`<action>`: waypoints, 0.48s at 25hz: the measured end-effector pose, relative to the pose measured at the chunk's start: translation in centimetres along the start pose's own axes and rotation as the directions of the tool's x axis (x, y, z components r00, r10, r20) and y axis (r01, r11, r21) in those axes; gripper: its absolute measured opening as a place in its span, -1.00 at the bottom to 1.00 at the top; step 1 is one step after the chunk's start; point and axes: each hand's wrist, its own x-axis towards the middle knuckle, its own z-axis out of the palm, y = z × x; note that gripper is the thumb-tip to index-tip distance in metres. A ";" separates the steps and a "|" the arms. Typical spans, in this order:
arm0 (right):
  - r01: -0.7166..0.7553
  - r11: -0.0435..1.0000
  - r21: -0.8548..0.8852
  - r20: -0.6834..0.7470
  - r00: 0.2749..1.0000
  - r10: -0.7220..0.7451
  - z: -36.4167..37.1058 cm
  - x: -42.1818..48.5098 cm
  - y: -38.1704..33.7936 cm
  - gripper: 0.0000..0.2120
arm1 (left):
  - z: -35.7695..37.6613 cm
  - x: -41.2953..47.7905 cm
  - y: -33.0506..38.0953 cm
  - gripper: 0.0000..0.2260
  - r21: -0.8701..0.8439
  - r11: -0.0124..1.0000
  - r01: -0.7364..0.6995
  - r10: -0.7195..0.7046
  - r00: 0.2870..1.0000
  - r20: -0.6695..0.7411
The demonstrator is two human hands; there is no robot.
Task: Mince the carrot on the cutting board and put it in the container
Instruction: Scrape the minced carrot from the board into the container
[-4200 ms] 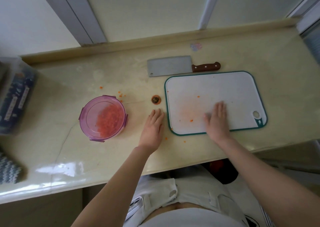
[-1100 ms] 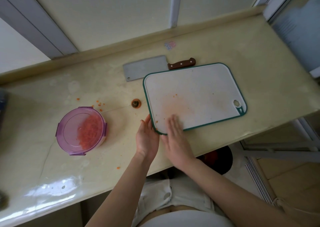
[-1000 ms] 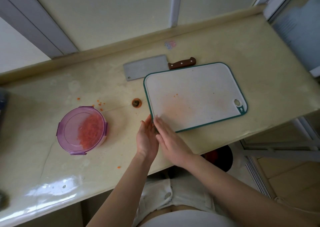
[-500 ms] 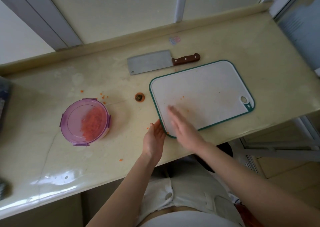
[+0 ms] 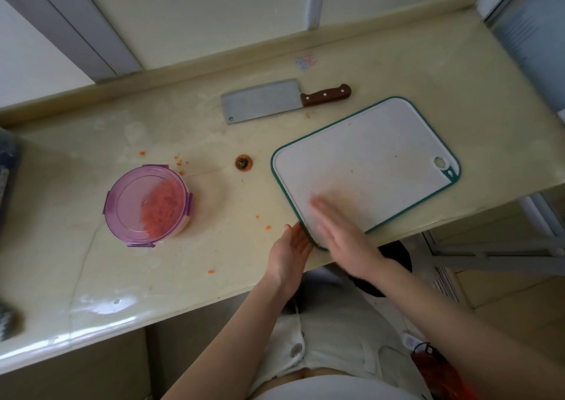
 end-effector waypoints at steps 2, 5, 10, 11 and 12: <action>-0.216 0.976 -0.026 -0.172 0.963 0.208 -1.6 0.3 3.0 -0.53 | 0.2 0.0 -0.7 -0.60 0.067 0.996 0.062 -0.060 0.998 -0.032; -0.367 0.927 -0.084 -0.153 0.924 0.352 -2.2 -0.2 6.5 -0.49 | 0.5 -0.3 -1.8 -0.60 0.171 0.969 0.178 -0.175 0.984 -0.031; -0.326 0.937 -0.126 -0.112 0.943 0.313 -2.2 -1.0 7.6 -0.52 | 0.9 -0.3 -2.9 -0.61 0.143 0.965 0.222 -0.212 0.974 -0.079; -0.323 0.939 -0.123 -0.102 0.945 0.311 -2.2 -1.2 7.5 -0.52 | 0.7 -0.2 -3.2 -0.61 0.160 0.961 0.225 -0.214 0.973 -0.085; -0.317 0.941 -0.117 -0.093 0.947 0.307 -2.0 -1.5 7.4 -0.52 | 0.5 -0.3 -3.4 -0.61 0.186 0.954 0.233 -0.220 0.972 -0.088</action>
